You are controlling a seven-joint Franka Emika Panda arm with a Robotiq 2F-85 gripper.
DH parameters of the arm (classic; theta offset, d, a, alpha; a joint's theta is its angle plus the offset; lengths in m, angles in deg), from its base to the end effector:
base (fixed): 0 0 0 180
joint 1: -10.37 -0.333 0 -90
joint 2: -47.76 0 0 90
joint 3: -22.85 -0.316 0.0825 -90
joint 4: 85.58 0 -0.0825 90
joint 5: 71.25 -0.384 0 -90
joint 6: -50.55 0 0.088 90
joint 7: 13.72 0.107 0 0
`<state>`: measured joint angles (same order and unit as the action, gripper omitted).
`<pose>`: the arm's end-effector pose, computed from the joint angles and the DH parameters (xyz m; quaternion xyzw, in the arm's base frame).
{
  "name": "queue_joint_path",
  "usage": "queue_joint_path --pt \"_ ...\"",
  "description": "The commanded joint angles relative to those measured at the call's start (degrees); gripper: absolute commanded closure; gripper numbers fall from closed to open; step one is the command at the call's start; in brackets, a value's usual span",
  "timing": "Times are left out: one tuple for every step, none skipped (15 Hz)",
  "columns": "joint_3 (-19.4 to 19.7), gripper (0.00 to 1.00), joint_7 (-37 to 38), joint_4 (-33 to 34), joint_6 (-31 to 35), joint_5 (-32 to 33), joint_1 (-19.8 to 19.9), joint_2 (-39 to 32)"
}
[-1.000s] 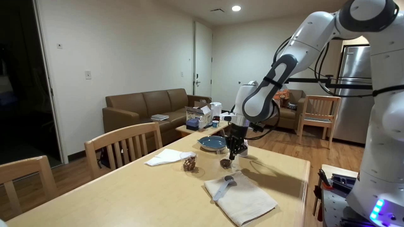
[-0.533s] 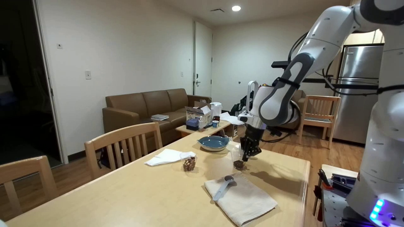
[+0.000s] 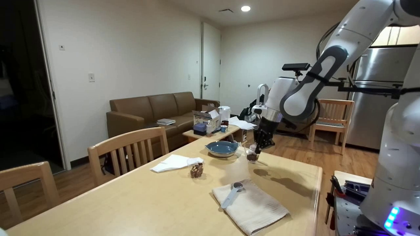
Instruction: Pick up the cup and pour some of its contents in the other cup
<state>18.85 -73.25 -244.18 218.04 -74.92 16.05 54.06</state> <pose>0.4114 -0.0167 0.2742 0.8816 0.4531 0.1173 0.0611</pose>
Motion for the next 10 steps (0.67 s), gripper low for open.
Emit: queue_joint_path --pt "3.4 0.96 4.3 -1.7 -6.0 3.8 -2.8 5.2" --pt "4.3 0.96 3.8 -0.3 -8.4 2.8 -3.9 4.6" --pt "4.8 0.96 4.0 -0.4 -10.5 2.9 -4.5 5.2" --pt "5.3 0.96 4.0 -0.3 -12.2 2.5 -5.3 5.6" --pt "5.5 0.95 4.4 -0.2 -13.5 2.8 -5.7 5.8" --pt "5.8 0.96 4.6 -0.2 -14.7 2.7 -6.0 5.9" --pt "6.1 0.96 4.5 -0.2 -15.8 2.4 -6.5 5.9" --pt "6.4 0.96 4.6 -0.2 -16.5 2.1 -6.8 5.8" --pt "6.9 0.96 4.0 -0.3 -17.2 1.0 -7.4 5.4" --pt "7.5 0.96 3.0 -0.2 -17.4 -0.2 -7.9 4.9"
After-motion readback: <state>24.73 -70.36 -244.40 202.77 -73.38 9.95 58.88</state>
